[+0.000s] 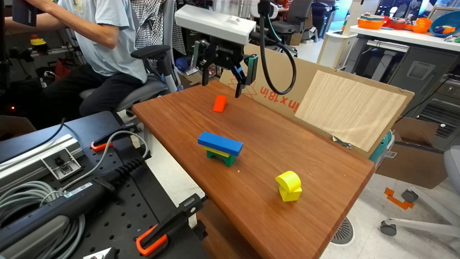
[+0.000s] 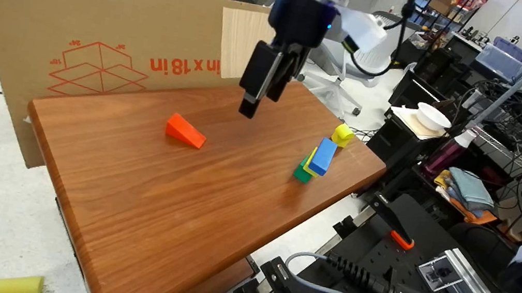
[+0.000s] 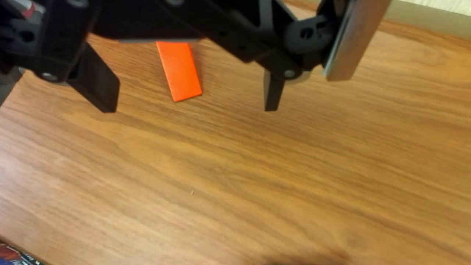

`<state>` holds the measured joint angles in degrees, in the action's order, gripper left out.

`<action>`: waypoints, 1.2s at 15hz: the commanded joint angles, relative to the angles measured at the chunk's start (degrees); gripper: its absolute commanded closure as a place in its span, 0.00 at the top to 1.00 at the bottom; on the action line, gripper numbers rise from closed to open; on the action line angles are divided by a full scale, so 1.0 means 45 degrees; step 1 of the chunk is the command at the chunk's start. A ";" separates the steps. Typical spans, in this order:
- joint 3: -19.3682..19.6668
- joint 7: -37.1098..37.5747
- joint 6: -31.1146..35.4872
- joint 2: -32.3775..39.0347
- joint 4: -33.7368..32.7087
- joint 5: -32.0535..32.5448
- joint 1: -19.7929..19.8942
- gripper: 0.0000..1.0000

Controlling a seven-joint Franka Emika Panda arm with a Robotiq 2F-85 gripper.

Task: Take the orange block and put it on the table

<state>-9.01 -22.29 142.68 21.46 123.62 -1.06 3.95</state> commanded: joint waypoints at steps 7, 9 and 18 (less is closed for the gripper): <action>0.1273 -0.0822 -0.0135 -0.4215 0.4102 -0.2411 0.0813 1.00; 0.1774 -0.0468 0.0088 -0.4787 0.4567 -0.1933 0.0737 1.00; 0.2313 0.2339 0.0133 -0.5805 0.4695 0.1242 0.0377 1.00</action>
<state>0.92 -16.92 142.91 -2.97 144.08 0.45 7.23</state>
